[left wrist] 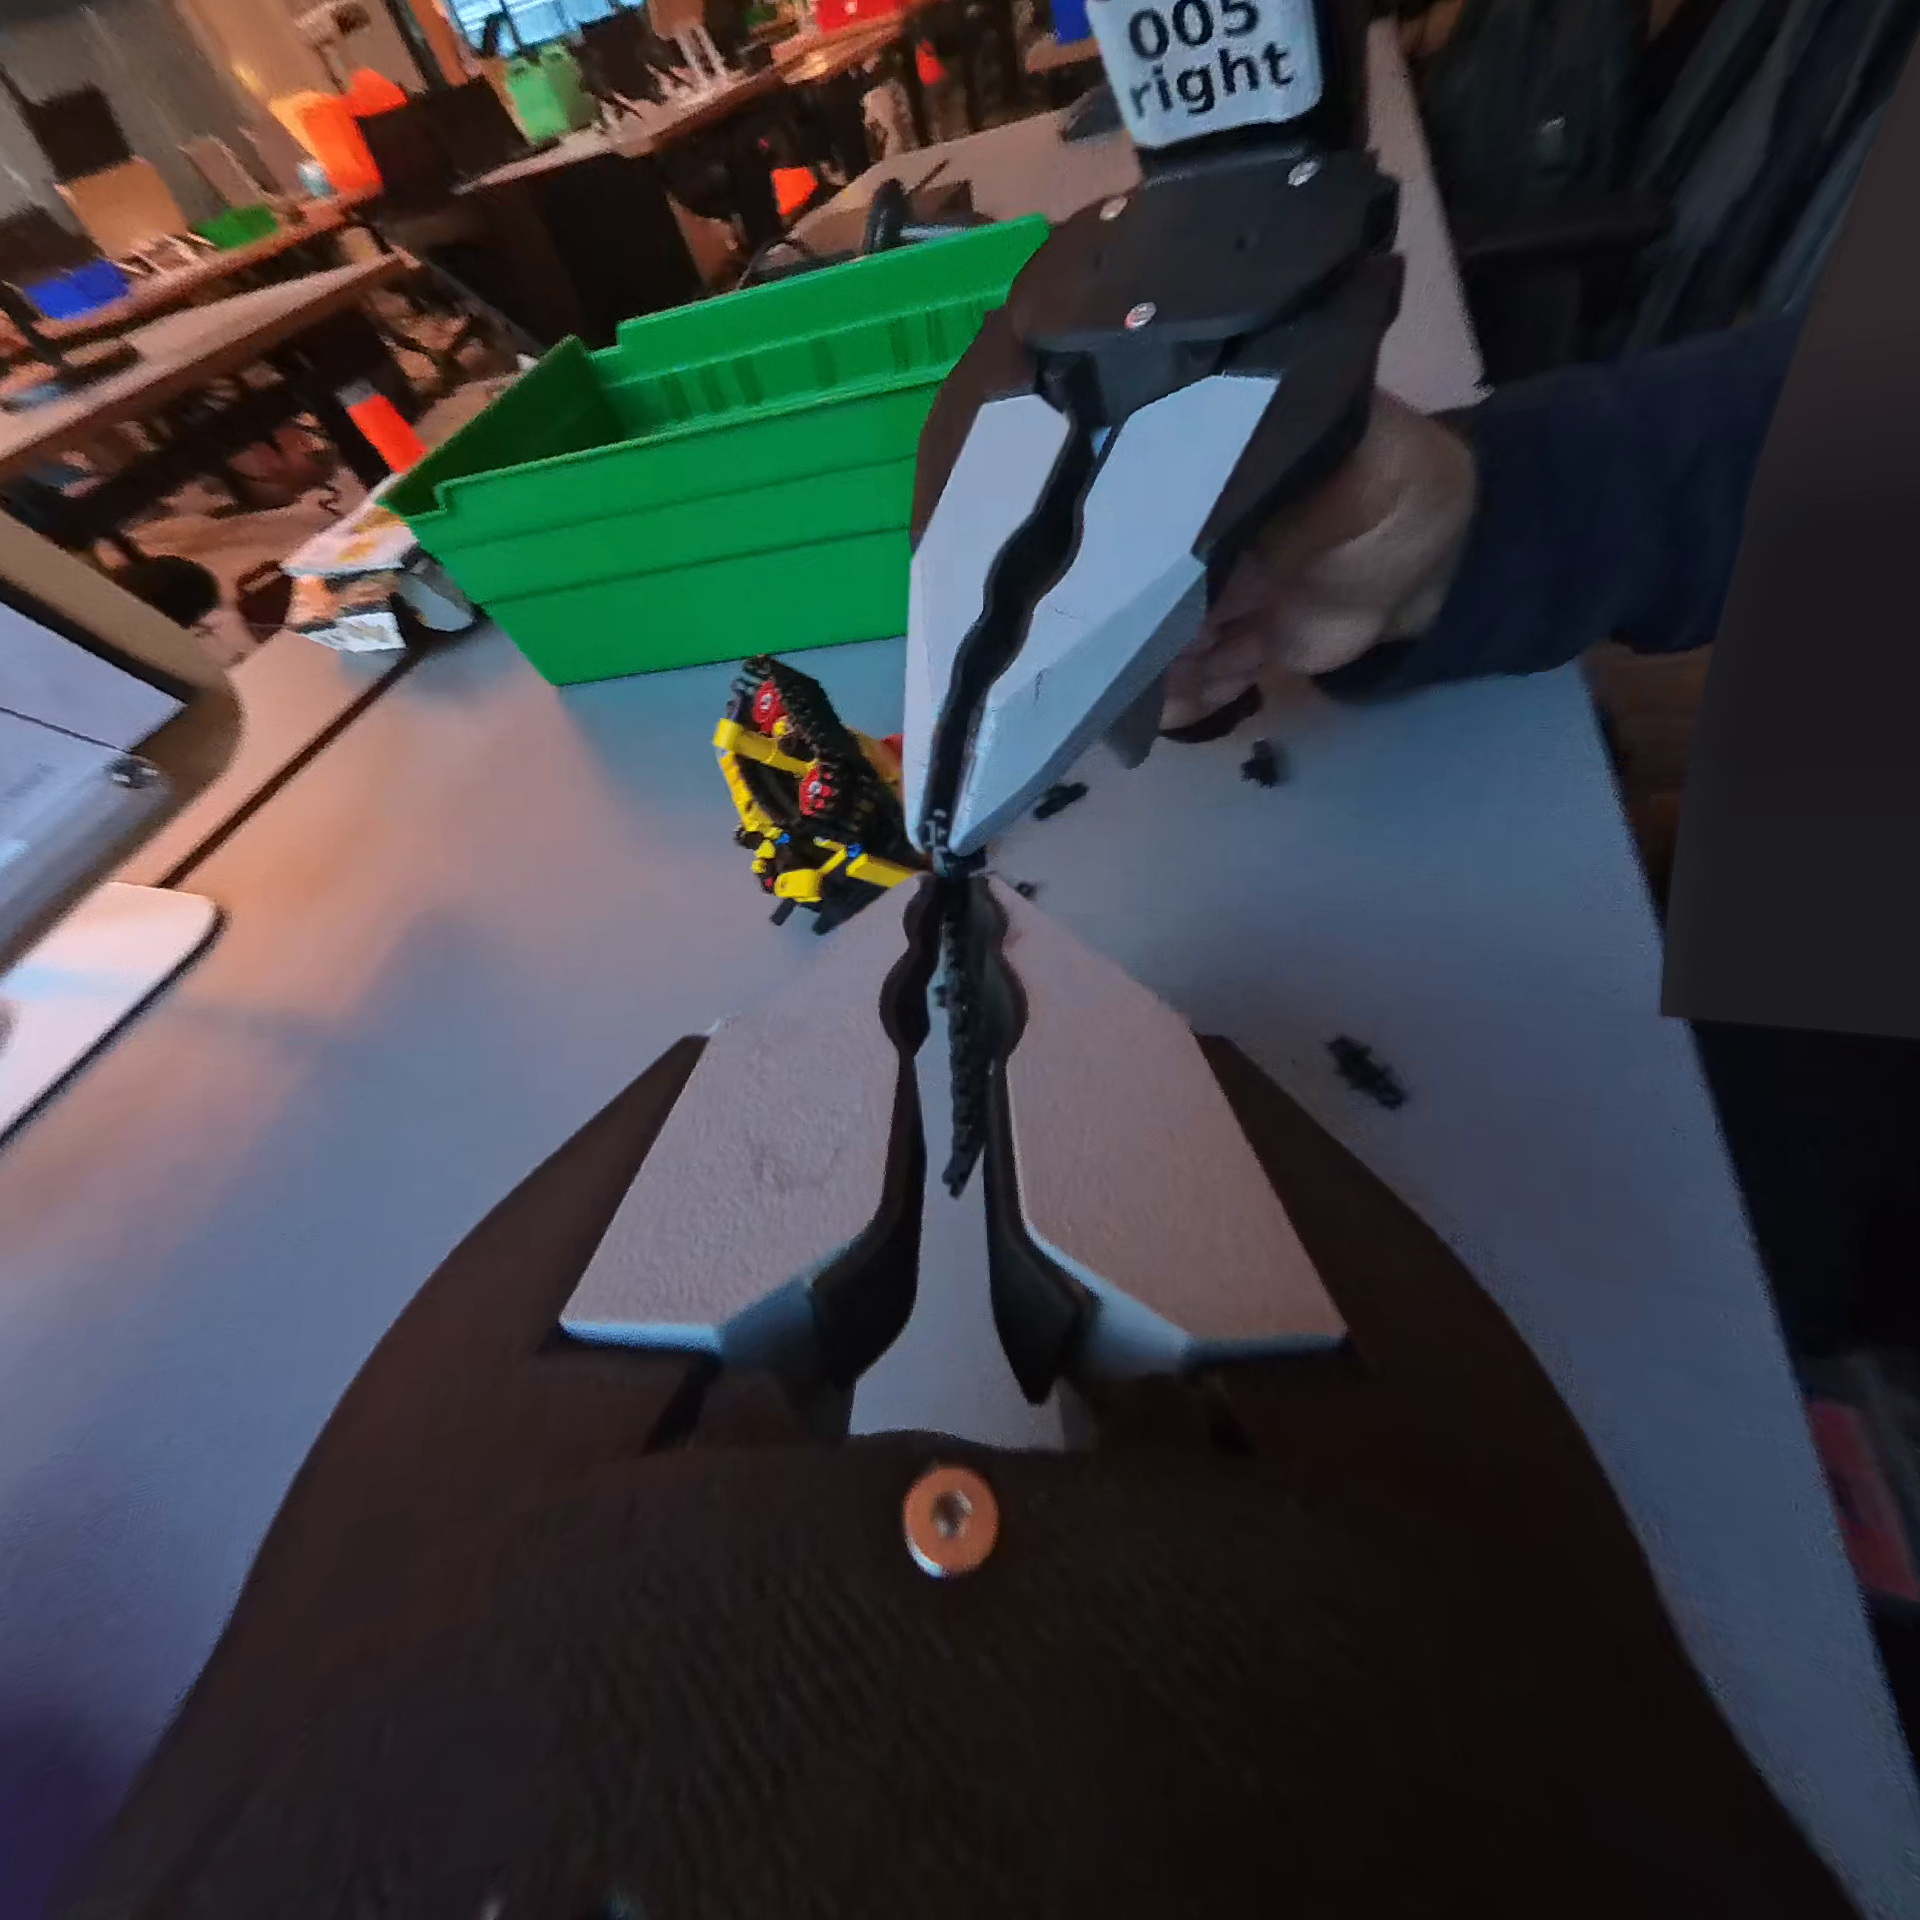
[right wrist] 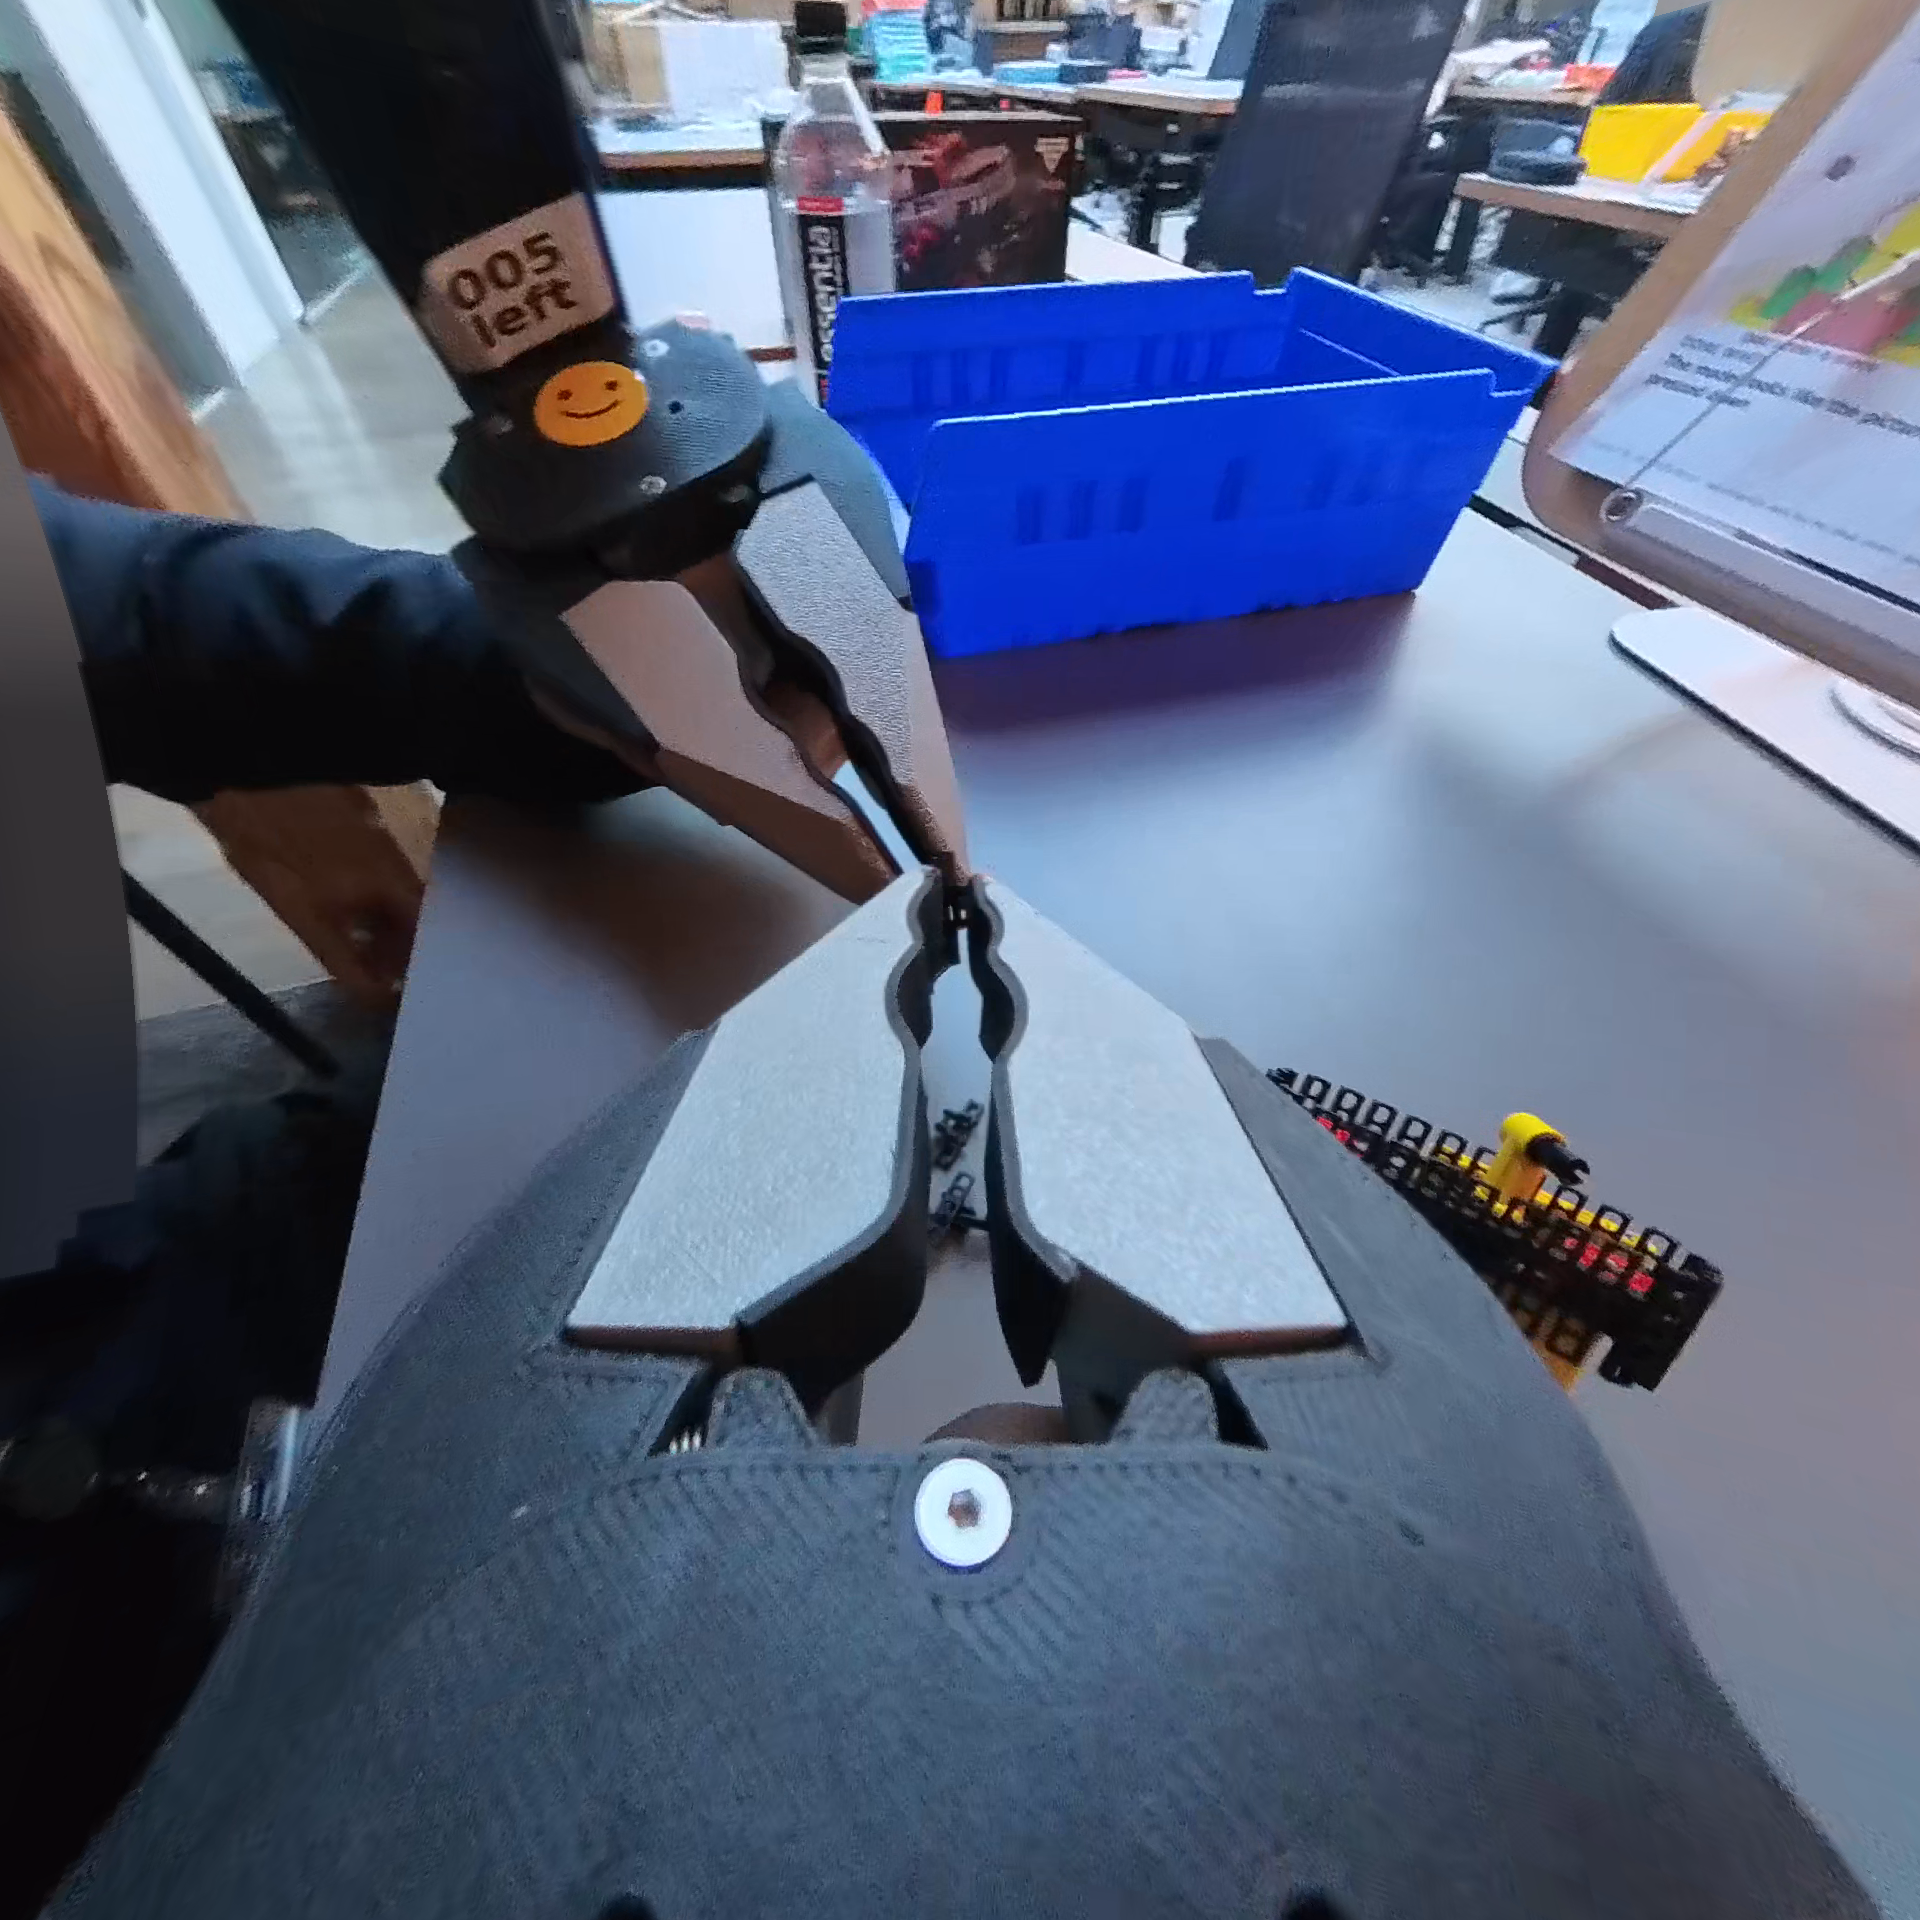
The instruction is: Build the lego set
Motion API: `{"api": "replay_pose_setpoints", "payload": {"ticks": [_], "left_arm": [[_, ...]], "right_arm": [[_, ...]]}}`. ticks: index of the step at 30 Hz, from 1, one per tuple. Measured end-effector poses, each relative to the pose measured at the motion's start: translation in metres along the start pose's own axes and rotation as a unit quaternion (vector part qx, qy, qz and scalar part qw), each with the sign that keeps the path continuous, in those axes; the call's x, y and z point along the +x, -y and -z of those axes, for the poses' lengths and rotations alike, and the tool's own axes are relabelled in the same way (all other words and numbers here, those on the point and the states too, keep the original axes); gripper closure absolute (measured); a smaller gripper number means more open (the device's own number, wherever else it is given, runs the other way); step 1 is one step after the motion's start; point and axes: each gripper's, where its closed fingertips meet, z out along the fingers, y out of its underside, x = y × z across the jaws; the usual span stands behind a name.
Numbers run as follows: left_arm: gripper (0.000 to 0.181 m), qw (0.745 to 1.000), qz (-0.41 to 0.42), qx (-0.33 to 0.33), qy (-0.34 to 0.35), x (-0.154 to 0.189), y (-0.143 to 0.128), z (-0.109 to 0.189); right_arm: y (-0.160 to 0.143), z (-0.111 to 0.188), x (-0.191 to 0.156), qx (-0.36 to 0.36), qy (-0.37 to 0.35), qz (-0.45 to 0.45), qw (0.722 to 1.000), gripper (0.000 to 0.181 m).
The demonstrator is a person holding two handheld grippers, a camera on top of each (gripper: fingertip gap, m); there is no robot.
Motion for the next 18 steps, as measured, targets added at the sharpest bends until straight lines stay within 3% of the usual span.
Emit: {"api": "replay_pose_setpoints", "payload": {"ticks": [4,9,13,18], "left_arm": [[0.180,0.999,-0.022,0.010,0.026,-0.005,0.004,0.003],[0.181,0.996,-0.064,0.036,0.050,-0.004,0.015,0.006],[0.180,0.979,-0.179,0.055,0.085,0.013,0.026,0.005],[0.180,0.993,-0.095,0.025,0.059,-0.004,0.009,0.001]], "right_arm": [[0.007,0.000,0.003,0.022,-0.023,-0.021,0.999,0.180],[0.017,0.005,0.004,0.066,0.010,-0.103,0.992,0.181],[0.030,0.030,0.027,0.139,0.032,-0.193,0.971,0.181],[0.005,0.020,0.013,0.026,0.060,-0.156,0.986,0.180]]}}
